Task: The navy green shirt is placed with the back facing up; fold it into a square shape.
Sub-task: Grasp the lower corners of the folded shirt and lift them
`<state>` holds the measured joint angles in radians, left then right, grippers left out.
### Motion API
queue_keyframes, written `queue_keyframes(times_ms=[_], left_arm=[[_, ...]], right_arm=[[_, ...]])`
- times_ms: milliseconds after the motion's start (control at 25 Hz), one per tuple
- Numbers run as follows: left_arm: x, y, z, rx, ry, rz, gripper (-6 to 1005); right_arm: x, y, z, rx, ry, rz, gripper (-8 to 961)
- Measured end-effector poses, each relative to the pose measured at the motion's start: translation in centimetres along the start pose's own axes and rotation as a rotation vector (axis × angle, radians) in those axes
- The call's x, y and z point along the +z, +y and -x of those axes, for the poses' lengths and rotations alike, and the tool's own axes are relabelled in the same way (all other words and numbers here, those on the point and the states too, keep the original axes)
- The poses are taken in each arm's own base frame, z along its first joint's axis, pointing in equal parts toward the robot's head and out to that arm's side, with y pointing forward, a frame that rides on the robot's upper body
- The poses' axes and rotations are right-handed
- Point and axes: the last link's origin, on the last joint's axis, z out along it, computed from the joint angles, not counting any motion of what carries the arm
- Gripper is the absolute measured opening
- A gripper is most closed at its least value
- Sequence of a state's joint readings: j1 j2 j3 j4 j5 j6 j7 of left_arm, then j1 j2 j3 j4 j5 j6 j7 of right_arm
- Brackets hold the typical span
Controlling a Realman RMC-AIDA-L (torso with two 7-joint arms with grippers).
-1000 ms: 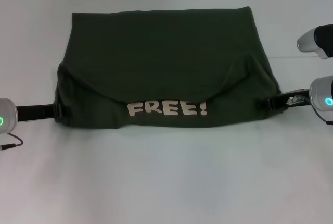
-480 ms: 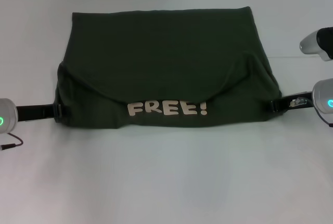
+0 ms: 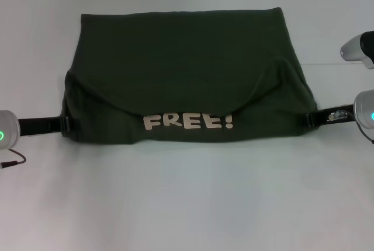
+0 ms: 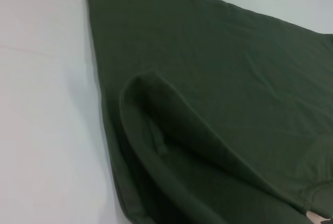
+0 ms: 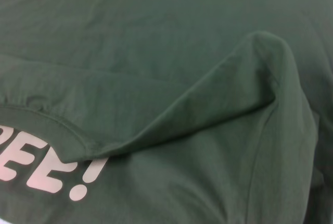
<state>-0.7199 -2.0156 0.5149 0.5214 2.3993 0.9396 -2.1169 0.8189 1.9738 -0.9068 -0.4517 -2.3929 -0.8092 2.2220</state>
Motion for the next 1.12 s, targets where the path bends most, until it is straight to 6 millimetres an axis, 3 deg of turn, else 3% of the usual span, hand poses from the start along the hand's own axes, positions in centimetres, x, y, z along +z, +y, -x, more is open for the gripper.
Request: queue_keyframes(times_ms=[360, 840, 1120], left_arm=[[-0.5, 0.4, -0.2, -0.005, -0.010, 0.051, 29], [-3.0, 0.5, -0.5, -0.035, -0.097, 0.136, 28], [-6.0, 0.1, -0.3, -0.068, -0.173, 0.213, 28]], right_arm=[[-1.4, -0.3, 0.2, 0.012, -0.008, 0.047, 40], [-4.1, -1.0, -0.6, 0.029, 0.001, 0.130, 56], [-6.3, -1.6, -1.9, 0.035, 0.023, 0.196, 65]])
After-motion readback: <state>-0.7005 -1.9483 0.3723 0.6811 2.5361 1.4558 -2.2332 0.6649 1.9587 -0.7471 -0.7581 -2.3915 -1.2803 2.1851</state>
